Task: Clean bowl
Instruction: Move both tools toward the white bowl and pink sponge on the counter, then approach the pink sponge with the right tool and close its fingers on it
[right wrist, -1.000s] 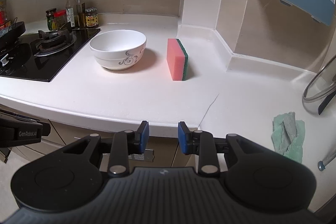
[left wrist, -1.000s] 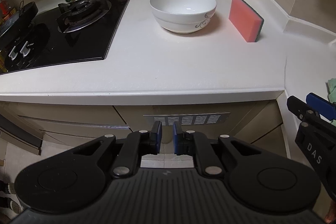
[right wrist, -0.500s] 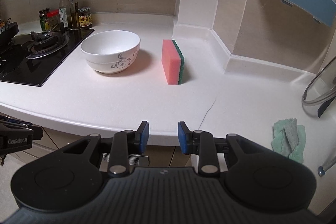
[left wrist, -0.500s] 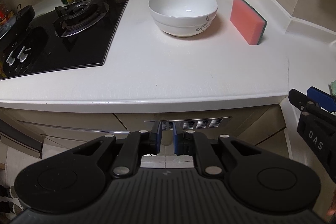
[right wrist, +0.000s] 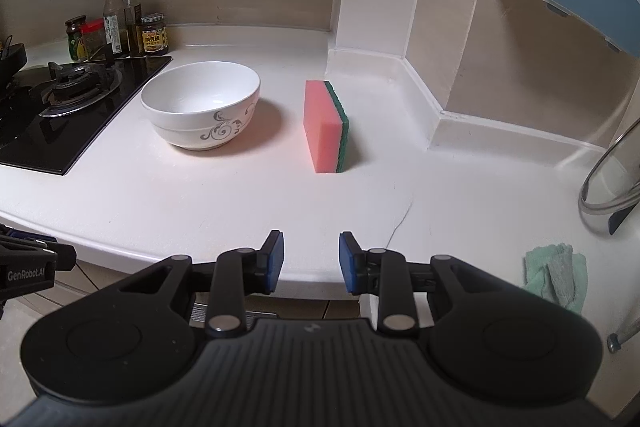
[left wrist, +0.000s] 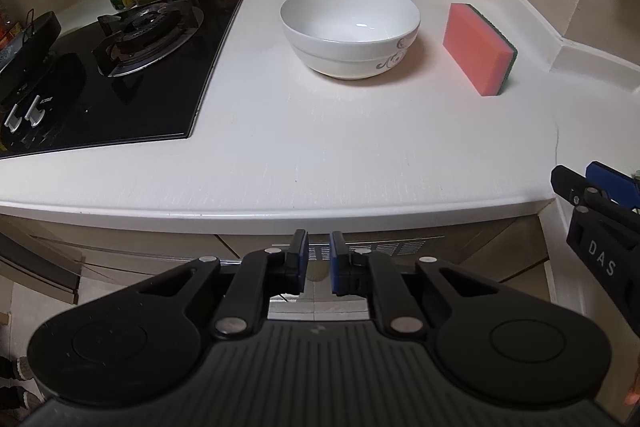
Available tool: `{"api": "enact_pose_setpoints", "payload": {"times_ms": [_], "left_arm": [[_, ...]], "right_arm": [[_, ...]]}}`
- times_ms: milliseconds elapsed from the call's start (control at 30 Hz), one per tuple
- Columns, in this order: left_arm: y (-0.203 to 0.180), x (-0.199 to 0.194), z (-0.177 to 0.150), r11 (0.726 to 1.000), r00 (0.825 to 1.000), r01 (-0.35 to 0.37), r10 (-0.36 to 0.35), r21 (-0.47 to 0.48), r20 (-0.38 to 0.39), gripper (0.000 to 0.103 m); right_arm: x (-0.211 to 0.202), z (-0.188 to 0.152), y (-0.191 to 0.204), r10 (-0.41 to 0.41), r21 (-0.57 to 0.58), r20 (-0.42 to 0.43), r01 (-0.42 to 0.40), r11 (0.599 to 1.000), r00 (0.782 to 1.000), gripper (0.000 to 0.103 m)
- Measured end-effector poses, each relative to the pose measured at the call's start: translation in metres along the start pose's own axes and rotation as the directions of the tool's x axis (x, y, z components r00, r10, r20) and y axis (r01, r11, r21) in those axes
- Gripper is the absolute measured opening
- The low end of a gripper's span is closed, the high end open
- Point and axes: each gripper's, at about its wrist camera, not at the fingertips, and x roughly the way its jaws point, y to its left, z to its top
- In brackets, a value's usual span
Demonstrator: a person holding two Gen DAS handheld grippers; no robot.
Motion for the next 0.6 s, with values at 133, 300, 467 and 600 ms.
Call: {"api": "enact_pose_setpoints", "payload": {"times_ms": [133,300,467,600], "left_arm": [[0.0,0.006,0.007,1.0,1.0,0.001,-0.001,0.002,-0.004,0.011],[0.001,0.013,0.016,1.0,1.0,0.004,-0.003,0.005,-0.006,0.011],[0.001,0.019,0.025,1.0,1.0,0.006,-0.006,0.008,-0.008,0.011],[0.002,0.025,0.032,1.0,1.0,0.008,-0.008,0.009,-0.013,0.011]], "right_arm": [[0.007,0.005,0.0,-0.002,0.002,-0.005,0.002,1.0,1.0,0.025],[0.016,0.012,0.0,-0.004,0.003,-0.011,0.004,1.0,1.0,0.025],[0.025,0.019,0.001,-0.01,0.005,-0.015,0.01,1.0,1.0,0.025],[0.033,0.024,0.001,-0.017,0.01,-0.02,0.017,1.0,1.0,0.025]]}}
